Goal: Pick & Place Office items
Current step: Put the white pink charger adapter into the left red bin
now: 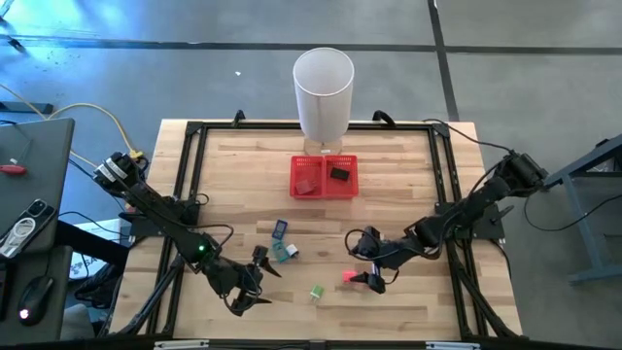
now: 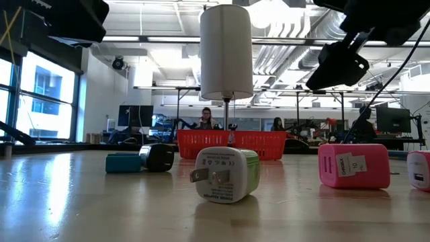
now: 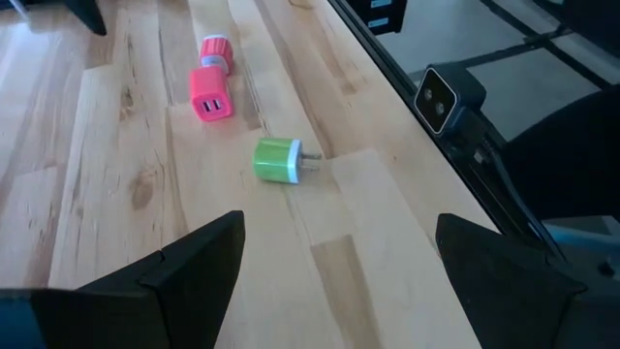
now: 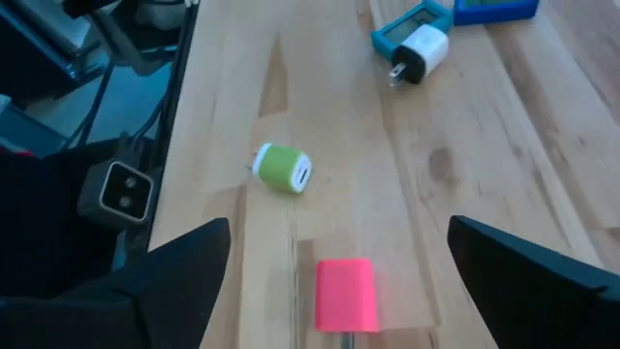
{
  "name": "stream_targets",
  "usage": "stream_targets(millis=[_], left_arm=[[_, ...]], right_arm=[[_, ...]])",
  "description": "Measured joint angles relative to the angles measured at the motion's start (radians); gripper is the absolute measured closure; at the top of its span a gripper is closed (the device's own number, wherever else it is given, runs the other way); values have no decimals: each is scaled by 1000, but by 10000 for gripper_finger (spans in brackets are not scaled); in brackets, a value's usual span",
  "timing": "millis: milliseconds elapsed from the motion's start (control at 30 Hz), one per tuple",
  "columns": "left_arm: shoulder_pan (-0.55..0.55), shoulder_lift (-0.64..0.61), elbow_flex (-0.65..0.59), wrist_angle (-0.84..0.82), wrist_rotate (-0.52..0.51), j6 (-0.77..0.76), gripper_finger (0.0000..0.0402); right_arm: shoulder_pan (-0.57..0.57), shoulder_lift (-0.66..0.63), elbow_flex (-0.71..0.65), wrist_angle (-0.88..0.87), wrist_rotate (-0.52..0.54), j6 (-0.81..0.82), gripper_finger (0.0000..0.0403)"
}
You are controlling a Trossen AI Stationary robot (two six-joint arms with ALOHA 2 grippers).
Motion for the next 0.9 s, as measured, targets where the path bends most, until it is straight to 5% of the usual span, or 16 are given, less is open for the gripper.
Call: stream_targets(millis=[900], left_arm=[[47, 0, 0, 2, 0, -28, 70]], right_arm=[[-14, -1, 0, -52, -2, 33, 27]])
